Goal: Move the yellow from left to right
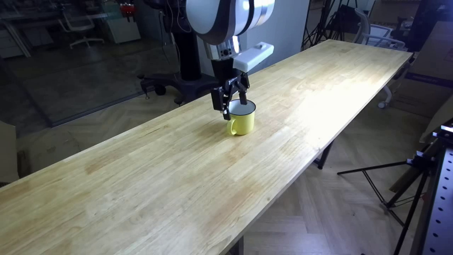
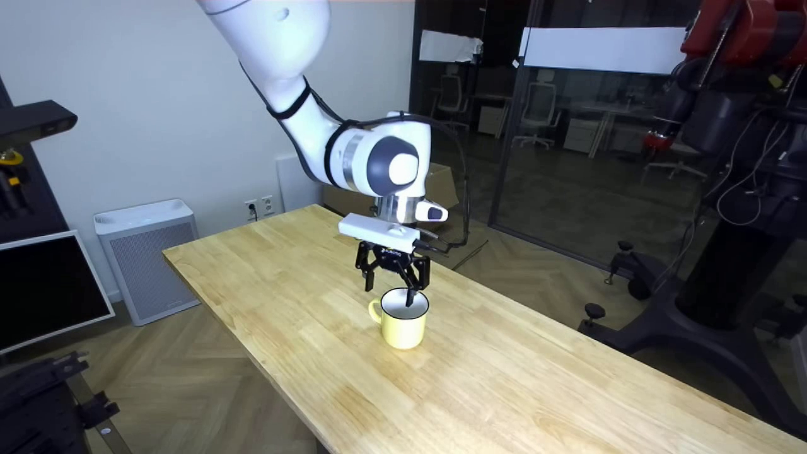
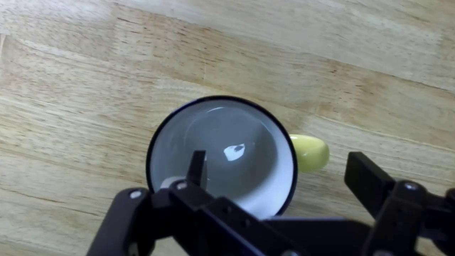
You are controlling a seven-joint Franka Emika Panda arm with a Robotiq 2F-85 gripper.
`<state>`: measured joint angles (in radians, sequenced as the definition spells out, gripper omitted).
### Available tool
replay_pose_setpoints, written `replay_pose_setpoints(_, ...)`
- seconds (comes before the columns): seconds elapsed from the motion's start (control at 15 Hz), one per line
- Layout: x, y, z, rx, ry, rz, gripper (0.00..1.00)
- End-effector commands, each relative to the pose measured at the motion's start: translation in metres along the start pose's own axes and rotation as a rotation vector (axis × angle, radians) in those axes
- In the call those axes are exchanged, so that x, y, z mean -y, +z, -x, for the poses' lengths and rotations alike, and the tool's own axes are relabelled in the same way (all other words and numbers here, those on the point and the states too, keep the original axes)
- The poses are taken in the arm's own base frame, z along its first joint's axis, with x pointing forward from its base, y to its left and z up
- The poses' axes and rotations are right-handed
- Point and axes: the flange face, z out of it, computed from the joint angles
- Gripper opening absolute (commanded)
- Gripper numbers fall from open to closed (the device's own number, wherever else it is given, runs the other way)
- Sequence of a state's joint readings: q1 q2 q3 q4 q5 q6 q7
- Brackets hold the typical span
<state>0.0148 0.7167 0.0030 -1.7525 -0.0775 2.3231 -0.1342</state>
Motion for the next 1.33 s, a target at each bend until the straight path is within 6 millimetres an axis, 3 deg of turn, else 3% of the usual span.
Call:
replay_pose_setpoints(0.0, 0.000, 0.009, -0.020, 0.020, 0.008, 0.012, 0.89)
replay_pose_setpoints(0.07, 0.000, 0.012, -0.023, 0.021, 0.005, 0.014, 0.75)
replay_pose_setpoints(0.73, -0.001, 0.010, -0.039, 0.027, -0.020, 0.019, 0.05)
replay_pose_setpoints(0.87, -0.002, 0.011, -0.039, 0.026, -0.024, 0.021, 0.00)
replay_pose_setpoints(1.2, 0.003, 0.005, -0.038, 0.060, -0.074, 0.008, 0.03)
replay_pose_setpoints(1.27, -0.004, 0.007, -0.034, 0.037, -0.044, 0.020, 0.11)
